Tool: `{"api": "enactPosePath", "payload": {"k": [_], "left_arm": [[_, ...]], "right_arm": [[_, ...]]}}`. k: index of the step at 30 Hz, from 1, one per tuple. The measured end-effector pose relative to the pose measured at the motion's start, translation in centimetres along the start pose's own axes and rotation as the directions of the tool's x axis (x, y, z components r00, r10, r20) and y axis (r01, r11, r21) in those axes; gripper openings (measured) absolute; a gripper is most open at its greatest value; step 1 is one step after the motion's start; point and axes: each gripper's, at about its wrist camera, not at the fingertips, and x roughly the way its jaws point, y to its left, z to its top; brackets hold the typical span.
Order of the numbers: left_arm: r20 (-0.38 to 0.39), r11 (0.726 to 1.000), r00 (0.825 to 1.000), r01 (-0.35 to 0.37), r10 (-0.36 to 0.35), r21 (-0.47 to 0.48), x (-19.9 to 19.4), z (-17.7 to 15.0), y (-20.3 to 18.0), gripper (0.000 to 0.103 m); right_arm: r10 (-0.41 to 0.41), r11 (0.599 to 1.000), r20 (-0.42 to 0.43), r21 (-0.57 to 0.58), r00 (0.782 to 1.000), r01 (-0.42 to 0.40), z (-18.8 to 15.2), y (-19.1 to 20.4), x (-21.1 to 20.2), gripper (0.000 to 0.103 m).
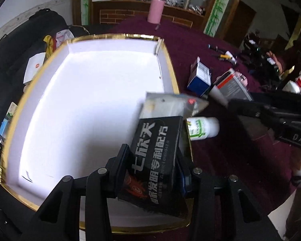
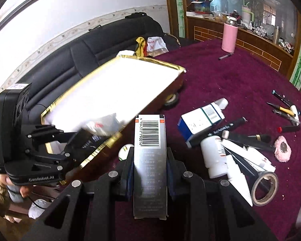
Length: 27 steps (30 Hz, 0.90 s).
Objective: Organize objects
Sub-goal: 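Lower the grey box into the tray and open the right gripper while the left releases the package there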
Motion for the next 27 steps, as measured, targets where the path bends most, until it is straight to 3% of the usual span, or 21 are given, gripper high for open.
{"api": "enactPosePath", "payload": {"k": [3,6,13,18,22,27], "left_arm": [[0.042,0.999,0.998,-0.036,0.037,-0.038,-1.9,0.4,1.6,0.040],[0.065,0.989,0.990,-0.116,0.122,-0.087,-3.3,0.6,4.4,0.040],[0.023,0.962,0.976,-0.210,0.217,-0.175,-2.8,0.1,9.5,0.040],[-0.040,0.936,0.966,-0.256,0.254,-0.244,-1.8,-0.8,12.1,0.040],[-0.047,0.911,0.949,-0.312,0.311,-0.269,-2.4,-1.1,13.1,0.040],[-0.049,0.901,0.945,-0.324,0.324,-0.287,-2.9,-1.2,14.3,0.040]], "right_arm": [[0.028,1.000,0.006,-0.012,1.000,-0.028,0.5,0.9,0.0,0.030],[0.079,0.996,0.006,-0.041,0.997,-0.078,1.2,2.7,0.3,0.030],[0.229,0.965,-0.041,-0.120,0.973,-0.232,3.2,8.8,3.0,0.030],[0.246,0.953,-0.125,-0.150,0.961,-0.263,3.3,12.1,6.8,0.030],[0.244,0.949,-0.181,-0.160,0.953,-0.273,3.0,13.8,9.7,0.030],[0.220,0.948,-0.215,-0.182,0.952,-0.260,2.5,14.5,11.4,0.031]]}}
